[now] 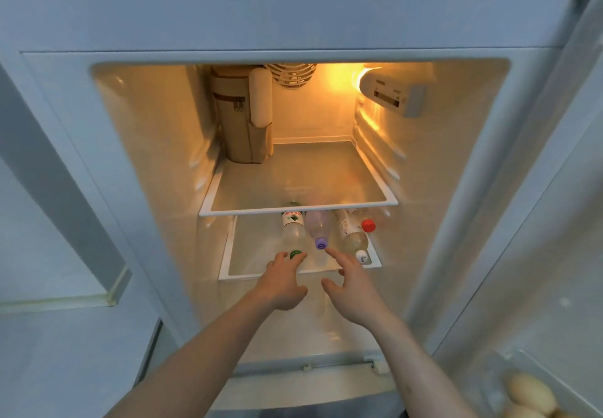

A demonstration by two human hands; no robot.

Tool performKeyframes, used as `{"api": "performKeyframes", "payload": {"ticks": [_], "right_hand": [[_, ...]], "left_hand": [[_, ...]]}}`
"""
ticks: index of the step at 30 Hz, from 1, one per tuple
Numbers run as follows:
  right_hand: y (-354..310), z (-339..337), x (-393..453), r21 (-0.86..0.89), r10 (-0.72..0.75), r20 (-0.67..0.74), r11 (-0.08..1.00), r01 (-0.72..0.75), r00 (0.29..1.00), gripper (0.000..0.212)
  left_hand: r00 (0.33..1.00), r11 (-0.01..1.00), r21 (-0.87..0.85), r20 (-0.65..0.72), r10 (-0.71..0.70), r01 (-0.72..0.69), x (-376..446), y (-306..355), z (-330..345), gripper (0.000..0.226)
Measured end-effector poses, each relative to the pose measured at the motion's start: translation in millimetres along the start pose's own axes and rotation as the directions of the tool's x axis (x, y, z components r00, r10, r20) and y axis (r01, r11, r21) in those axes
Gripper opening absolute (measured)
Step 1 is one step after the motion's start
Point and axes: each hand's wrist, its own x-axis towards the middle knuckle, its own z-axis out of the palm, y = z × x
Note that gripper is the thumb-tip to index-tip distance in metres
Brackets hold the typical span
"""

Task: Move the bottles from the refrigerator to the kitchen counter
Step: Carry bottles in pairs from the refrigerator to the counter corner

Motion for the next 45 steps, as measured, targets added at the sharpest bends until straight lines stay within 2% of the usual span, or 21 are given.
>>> {"api": "performKeyframes", "payload": {"ticks": [5, 13, 17, 23, 27, 33, 39, 45], "right_hand": [[3, 8, 35, 0.009, 0.045, -0.020, 0.999, -0.045, 0.999, 0.060], [14, 44, 87, -0.041, 0.159, -0.013, 0.986, -0.159, 0.987, 0.066], [20, 54, 103, -0.184, 0.159, -0.010, 0.970, -0.158, 0.987, 0.079], [25, 61, 107, -0.214, 0.109, -0.029, 0.970, -0.113, 0.994, 0.057], [23, 62, 105, -0.177, 0.089, -0.001, 0.980, -0.088, 0.996, 0.044], [23, 71, 77, -0.151, 0.031, -0.025, 0.988, -0.035, 0.999, 0.039], [16, 69, 43, -0.157, 0.075, 0.037, 0.985, -0.068, 0.997, 0.031], [-4, 60, 9, -0.116, 0.029, -0.097, 0.992, -0.040, 0.995, 0.029]], "left_hand": [[1.000, 0.998, 0.061, 0.027, 0.006, -0.008, 23, -6, 6, 0.086], [0.991, 0.994, 0.037, -0.080, 0.102, -0.100, 19, -36, 10, 0.081], [0.989, 0.994, -0.008, -0.102, 0.108, -0.109, 17, -53, 4, 0.079], [0.992, 0.994, -0.064, -0.098, 0.084, -0.090, 14, -56, 1, 0.076], [0.992, 0.994, -0.064, -0.100, 0.081, -0.088, 11, -55, -2, 0.065], [0.981, 0.994, 0.010, -0.156, 0.113, -0.112, -3, -63, 7, 0.051], [0.965, 0.987, 0.034, -0.209, 0.159, -0.155, -28, -71, 14, 0.047], [0.908, 0.975, -0.013, -0.368, 0.200, -0.220, -60, -78, 8, 0.032]]}}
